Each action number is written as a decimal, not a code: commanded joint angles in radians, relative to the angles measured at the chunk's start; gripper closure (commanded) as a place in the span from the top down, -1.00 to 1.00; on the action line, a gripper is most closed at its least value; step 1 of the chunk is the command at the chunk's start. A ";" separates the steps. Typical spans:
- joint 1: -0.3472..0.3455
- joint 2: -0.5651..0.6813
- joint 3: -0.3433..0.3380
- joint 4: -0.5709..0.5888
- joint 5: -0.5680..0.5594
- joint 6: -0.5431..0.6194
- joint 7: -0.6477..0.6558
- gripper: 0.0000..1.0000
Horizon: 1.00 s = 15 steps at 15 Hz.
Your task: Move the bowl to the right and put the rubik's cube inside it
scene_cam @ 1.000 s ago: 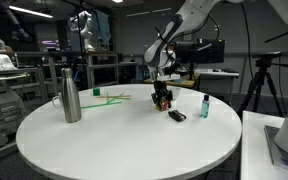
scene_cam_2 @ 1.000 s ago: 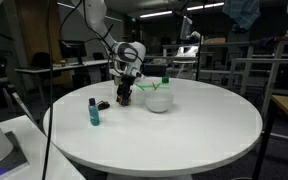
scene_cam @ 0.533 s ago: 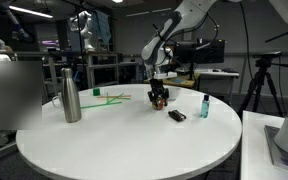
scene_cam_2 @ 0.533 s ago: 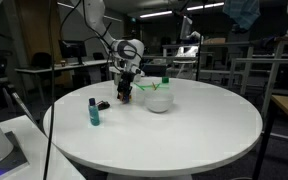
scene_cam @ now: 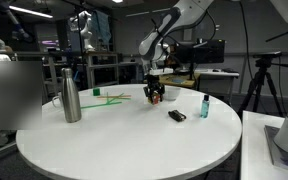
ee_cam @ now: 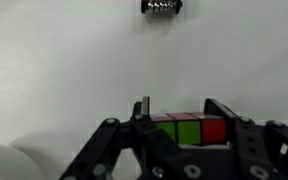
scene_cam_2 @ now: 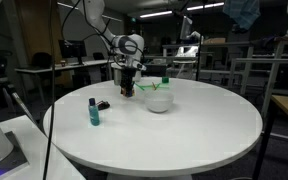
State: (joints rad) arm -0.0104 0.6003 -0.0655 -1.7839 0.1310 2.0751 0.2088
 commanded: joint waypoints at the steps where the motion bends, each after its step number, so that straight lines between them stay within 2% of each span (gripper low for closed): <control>1: -0.003 -0.050 -0.011 -0.003 -0.008 -0.021 0.038 -0.29; 15: -0.067 -0.122 -0.063 -0.031 0.013 -0.022 0.079 -0.29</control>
State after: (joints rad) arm -0.0607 0.5292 -0.1265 -1.7849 0.1352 2.0751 0.2653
